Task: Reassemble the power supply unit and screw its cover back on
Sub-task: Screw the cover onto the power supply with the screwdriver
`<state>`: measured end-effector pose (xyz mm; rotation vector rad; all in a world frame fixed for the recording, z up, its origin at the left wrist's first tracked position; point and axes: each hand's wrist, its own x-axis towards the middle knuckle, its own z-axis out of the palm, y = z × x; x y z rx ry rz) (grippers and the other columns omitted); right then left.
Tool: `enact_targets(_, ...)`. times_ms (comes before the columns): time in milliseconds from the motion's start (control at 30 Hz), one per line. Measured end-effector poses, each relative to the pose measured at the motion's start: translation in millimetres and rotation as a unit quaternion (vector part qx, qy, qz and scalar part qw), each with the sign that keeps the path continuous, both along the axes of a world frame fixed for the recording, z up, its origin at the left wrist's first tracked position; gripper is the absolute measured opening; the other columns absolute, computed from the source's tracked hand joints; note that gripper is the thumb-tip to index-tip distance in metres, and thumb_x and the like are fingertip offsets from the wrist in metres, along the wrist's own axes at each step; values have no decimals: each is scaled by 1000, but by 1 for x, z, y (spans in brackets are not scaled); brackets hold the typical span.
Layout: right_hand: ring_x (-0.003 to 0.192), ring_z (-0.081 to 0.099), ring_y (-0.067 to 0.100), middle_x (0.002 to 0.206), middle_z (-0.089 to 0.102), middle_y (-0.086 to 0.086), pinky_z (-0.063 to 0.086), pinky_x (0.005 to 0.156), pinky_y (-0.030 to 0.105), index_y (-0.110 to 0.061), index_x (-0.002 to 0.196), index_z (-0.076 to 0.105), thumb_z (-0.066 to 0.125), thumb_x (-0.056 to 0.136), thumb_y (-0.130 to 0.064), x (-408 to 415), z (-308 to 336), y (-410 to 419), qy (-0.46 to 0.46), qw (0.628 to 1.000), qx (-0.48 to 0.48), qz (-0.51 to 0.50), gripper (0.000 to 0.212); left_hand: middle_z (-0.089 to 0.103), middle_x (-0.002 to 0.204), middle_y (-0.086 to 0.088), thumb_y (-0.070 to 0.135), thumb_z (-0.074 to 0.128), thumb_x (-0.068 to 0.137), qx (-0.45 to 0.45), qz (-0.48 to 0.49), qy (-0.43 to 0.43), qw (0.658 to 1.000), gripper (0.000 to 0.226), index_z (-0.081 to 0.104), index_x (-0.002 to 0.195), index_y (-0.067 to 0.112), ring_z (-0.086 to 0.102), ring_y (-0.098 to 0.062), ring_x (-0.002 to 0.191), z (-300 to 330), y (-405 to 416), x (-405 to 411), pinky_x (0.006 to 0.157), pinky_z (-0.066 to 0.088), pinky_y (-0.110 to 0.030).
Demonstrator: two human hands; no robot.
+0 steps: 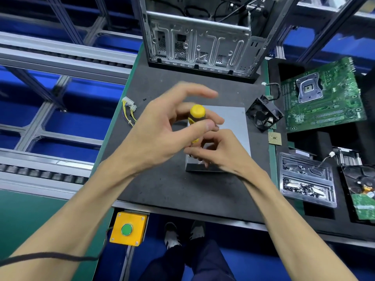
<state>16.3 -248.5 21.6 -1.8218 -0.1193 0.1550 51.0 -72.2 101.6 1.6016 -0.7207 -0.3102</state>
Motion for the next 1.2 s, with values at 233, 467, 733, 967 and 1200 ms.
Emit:
enact_targets(233,48,55,4,61,66,-7,44,46,18,-22,68,61,84,85,-20,-2,-2,4,-13,1000,-19,-11,29,54,97,-11,6,78,87,33,66,-116,990,12,72,96,12,57,-9,87,5,0,1,77,47,-19)
enact_targets(467,51,55,10,68,67,-2,51,51,26,-47,83,75,75,92,-18,-1,5,-2,-5,999,17,35,31,68,106,-10,-3,71,90,44,39,-127,990,45,62,134,6,67,-12,101,7,3,-4,92,54,-27)
enact_targets(733,40,51,3,54,60,-2,40,42,16,-26,63,60,83,87,-14,-2,-3,0,-2,999,-15,-30,35,58,108,-9,7,77,88,81,62,-153,983,13,79,100,10,61,-13,98,5,2,-8,89,49,-23)
enact_targets(967,45,57,9,59,62,9,44,39,24,-16,67,54,83,87,-18,-3,-7,-1,3,999,-5,-31,36,62,116,-14,3,66,95,35,59,-120,990,21,73,112,13,64,-17,106,0,4,-6,93,52,-28)
enact_targets(1200,43,56,14,60,67,4,44,37,24,4,81,60,77,92,-15,1,-8,-4,33,997,38,-62,28,70,118,-3,1,58,99,27,120,-11,992,26,66,119,16,67,-18,112,-27,8,-4,96,56,-36)
